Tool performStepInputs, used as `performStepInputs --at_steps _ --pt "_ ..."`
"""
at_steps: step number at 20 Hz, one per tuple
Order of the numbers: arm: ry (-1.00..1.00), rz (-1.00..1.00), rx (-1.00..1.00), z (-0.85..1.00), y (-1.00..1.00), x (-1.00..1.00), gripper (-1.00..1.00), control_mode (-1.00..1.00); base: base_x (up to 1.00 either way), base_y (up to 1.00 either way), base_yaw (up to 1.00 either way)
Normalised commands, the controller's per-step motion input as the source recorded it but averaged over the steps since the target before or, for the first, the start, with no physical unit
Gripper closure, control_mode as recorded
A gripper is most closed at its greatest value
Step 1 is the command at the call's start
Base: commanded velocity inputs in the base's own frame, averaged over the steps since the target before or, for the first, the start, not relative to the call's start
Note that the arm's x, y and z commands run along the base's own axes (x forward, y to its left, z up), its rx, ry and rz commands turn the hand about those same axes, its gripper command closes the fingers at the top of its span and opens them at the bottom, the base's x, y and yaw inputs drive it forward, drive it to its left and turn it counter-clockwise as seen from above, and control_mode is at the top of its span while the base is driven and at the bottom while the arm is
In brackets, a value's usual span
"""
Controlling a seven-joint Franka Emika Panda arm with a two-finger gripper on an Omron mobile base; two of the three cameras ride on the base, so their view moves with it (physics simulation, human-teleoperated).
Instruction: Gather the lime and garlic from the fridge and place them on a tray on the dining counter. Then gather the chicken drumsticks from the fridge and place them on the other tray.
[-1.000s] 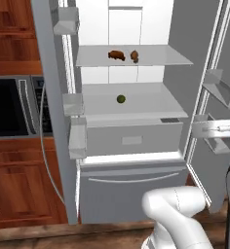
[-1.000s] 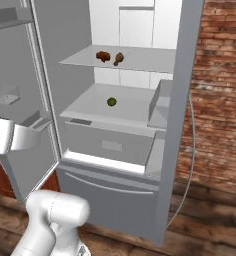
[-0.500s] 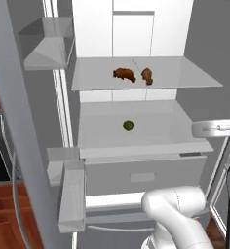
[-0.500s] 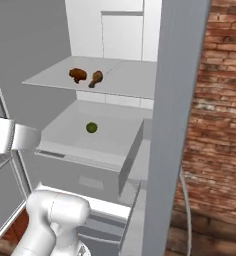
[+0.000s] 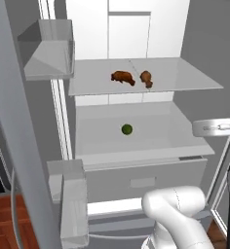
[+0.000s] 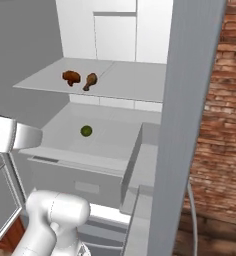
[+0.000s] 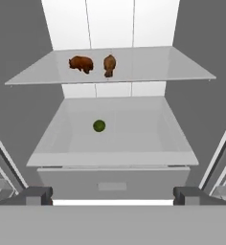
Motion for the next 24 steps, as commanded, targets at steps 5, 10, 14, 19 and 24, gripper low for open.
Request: performStepInputs --at_steps 5,10,14,19,24 --pt "0.0 0.0 0.0 0.0 0.0 0.0 -1.0 1.0 0.46 0.0 -0.08" --pt "0.06 0.0 0.0 -0.04 0.0 0.17 -1.0 -1.0 0.2 0.0 0.0" --pt "0.09 0.0 0.0 -0.18 0.0 0.46 -1.0 -1.0 0.0 0.0 0.0" --pt "0.03 0.0 0.0 -0.14 0.04 0.4 -1.0 -1.0 0.0 0.0 0.0" --pt "0.01 0.0 0.0 -0.55 0.1 0.69 -1.0 -1.0 0.0 0.0 0.0"
